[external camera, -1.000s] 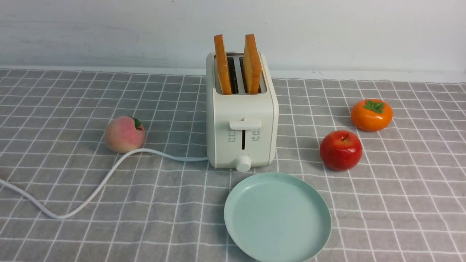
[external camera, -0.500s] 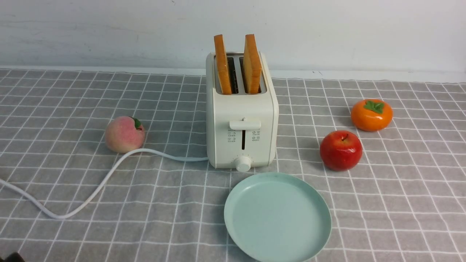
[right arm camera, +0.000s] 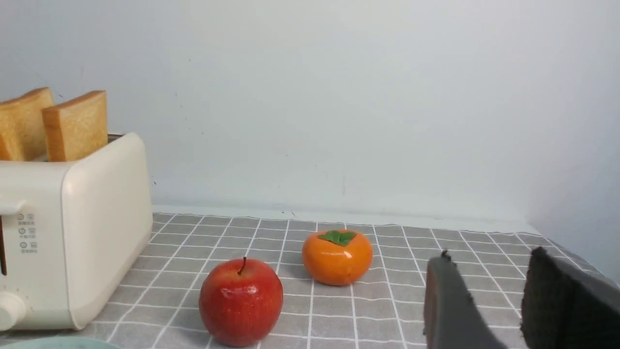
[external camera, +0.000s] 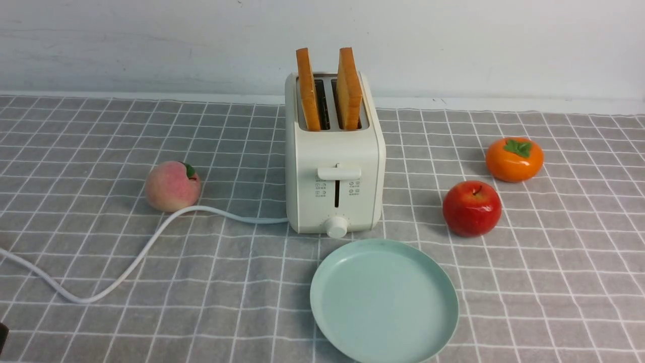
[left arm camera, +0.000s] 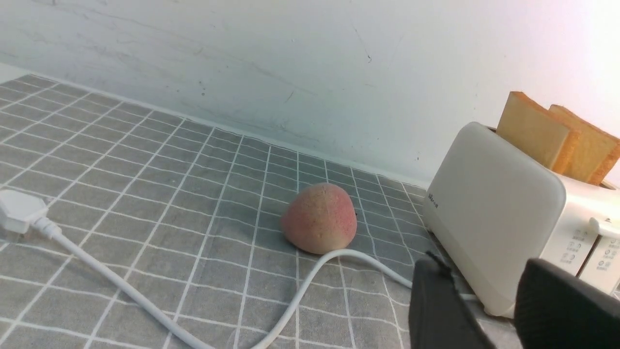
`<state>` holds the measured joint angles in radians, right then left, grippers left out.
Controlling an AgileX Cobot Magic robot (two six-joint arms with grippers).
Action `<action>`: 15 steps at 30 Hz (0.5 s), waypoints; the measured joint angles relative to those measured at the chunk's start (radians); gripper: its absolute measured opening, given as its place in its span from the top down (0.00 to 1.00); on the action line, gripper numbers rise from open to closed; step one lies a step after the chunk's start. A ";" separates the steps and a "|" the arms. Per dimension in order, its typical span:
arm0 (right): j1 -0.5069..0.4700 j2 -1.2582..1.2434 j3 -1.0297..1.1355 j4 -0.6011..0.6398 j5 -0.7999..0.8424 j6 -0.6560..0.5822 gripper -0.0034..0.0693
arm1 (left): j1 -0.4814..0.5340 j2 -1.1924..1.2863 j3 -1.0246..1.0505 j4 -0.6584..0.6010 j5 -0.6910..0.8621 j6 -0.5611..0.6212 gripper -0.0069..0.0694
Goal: Take toasted bread from bread machine on grey coffee table place on plate.
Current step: 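Grasp the toast slice in the toaster and pull it up out of the slot with the right gripper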
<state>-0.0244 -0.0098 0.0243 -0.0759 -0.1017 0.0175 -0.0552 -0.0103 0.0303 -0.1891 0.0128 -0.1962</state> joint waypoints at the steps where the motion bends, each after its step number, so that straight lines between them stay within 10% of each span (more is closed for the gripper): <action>1: 0.000 0.000 0.000 0.000 -0.015 0.001 0.62 | 0.000 0.000 0.000 0.000 0.000 0.000 0.60; 9: 0.000 0.000 -0.003 0.116 -0.361 0.212 0.62 | 0.000 0.000 0.001 -0.072 -0.330 -0.138 0.60; 15: 0.000 0.053 -0.217 0.271 -0.307 0.299 0.62 | 0.000 0.018 -0.125 -0.099 -0.508 -0.197 0.60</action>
<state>-0.0244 0.0432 -0.1932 0.1956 -0.4090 0.3161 -0.0552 0.0073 -0.0943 -0.2883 -0.4951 -0.3928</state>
